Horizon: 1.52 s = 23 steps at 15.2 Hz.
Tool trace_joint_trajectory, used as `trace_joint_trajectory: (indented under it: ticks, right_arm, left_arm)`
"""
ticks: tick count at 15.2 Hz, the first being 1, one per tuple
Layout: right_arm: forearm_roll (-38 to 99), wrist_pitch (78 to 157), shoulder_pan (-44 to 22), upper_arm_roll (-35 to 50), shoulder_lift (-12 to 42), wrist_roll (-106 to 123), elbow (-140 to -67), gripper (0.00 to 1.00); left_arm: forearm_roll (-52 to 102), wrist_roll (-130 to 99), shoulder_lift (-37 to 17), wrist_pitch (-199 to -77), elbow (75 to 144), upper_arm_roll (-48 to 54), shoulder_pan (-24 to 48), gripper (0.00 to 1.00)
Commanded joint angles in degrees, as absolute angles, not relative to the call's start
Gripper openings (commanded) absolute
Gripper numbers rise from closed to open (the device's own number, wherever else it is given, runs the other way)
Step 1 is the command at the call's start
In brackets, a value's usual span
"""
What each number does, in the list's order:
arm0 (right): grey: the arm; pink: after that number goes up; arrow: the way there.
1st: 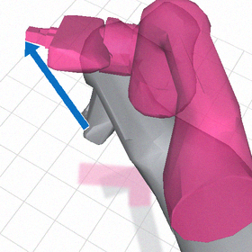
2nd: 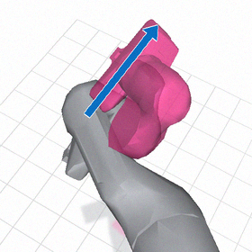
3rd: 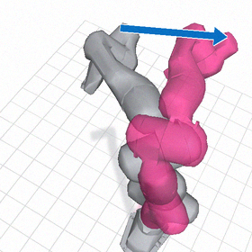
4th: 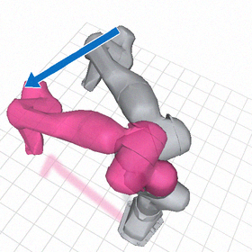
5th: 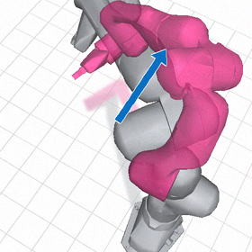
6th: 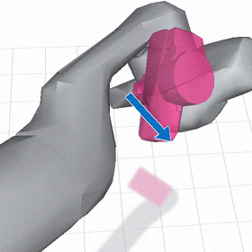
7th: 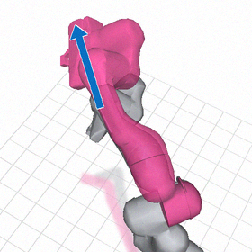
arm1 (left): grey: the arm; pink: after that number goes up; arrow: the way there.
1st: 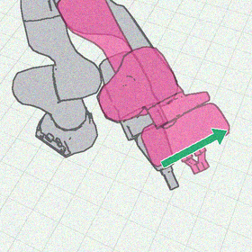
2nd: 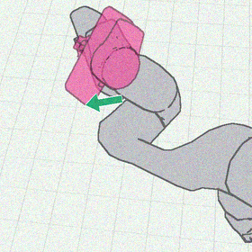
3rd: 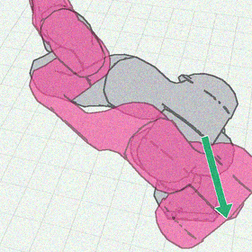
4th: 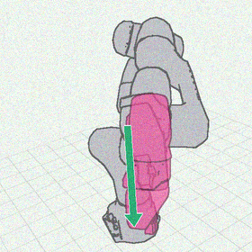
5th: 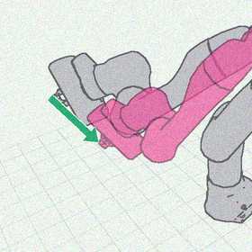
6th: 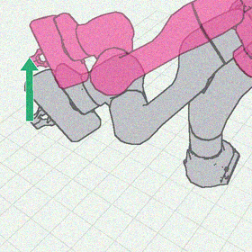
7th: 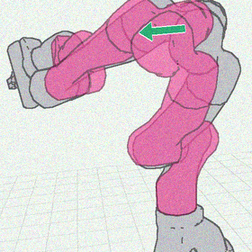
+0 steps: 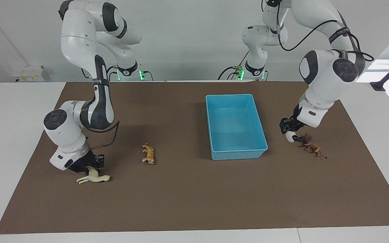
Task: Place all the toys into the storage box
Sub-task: 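Put the black-and-white panda in the box with the left gripper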
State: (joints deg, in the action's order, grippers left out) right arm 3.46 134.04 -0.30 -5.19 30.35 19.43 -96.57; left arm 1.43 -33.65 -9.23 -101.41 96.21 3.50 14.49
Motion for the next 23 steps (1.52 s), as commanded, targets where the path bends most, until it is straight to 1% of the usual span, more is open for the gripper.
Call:
trace_joint_trajectory:
  ticks: [1,3,4,5,6,7,9,12,14,16,19,21,23]
  right_arm:
    - [3.17,131.32,0.09,-5.18,28.4,18.46,-94.49,0.0]
    - [2.81,127.46,0.35,-5.27,25.94,18.46,-93.43,0.0]
    - [2.81,125.88,0.35,-5.36,24.36,18.46,-93.43,0.0]
    - [2.81,124.21,0.35,-5.36,22.78,18.46,-93.43,0.0]
    - [2.81,122.45,0.26,-5.36,21.28,18.54,-93.43,0.0]
    - [2.81,120.87,0.18,-5.27,19.79,18.54,-93.34,0.0]
    - [2.99,118.49,-0.35,-5.19,17.76,18.37,-93.34,0.0]
    - [3.34,116.03,-0.7,-4.92,15.91,17.84,-93.16,0.0]
    - [3.6,112.43,-0.79,-4.66,14.68,17.84,-92.2,0.0]
    - [3.78,108.91,-1.92,-4.48,13.89,16.36,-90.27,0.0]
    - [3.6,103.9,-7.54,-4.48,13.45,6.98,-86.32,0.0]
    - [3.25,102.14,-12.63,-4.48,13.45,-0.75,-84.47,0.0]
    - [3.25,101.95,-18.17,-4.48,13.54,-10.06,-83.85,0.0]
  left_arm:
    - [1.67,-42.0,-4.41,-109.73,108.15,2.72,20.9,0.5]
    - [1.58,-43.76,-0.46,-117.04,117.9,2.72,23.46,0.5]
    - [1.58,-43.86,0.69,-118.72,120.82,2.72,24.34,0.5]
    - [1.58,-43.94,1.31,-119.7,122.33,2.72,24.87,0.53]
    - [1.58,-43.95,1.49,-119.62,122.52,2.72,25.22,0.71]
    - [1.58,-43.95,1.49,-119.45,122.43,2.72,25.49,1.0]
    - [1.58,-43.95,1.41,-117.61,121.03,2.72,25.49,1.0]
    - [1.5,-42.98,1.49,-111.55,115.42,1.94,24.35,1.0]
    - [1.41,-37.92,1.15,-110.83,113.04,1.67,19.54,1.0]
    - [0.1,-29.05,0.79,-112.23,112.94,1.58,14.09,1.0]
    - [-1.05,-13.5,0.53,-116.7,113.55,1.67,3.9,1.0]
    - [-0.97,-8.19,0.09,-118.99,113.82,1.67,-0.16,1.0]
    - [-1.05,-8.0,-1.31,-122.24,114.43,1.58,-3.15,1.0]
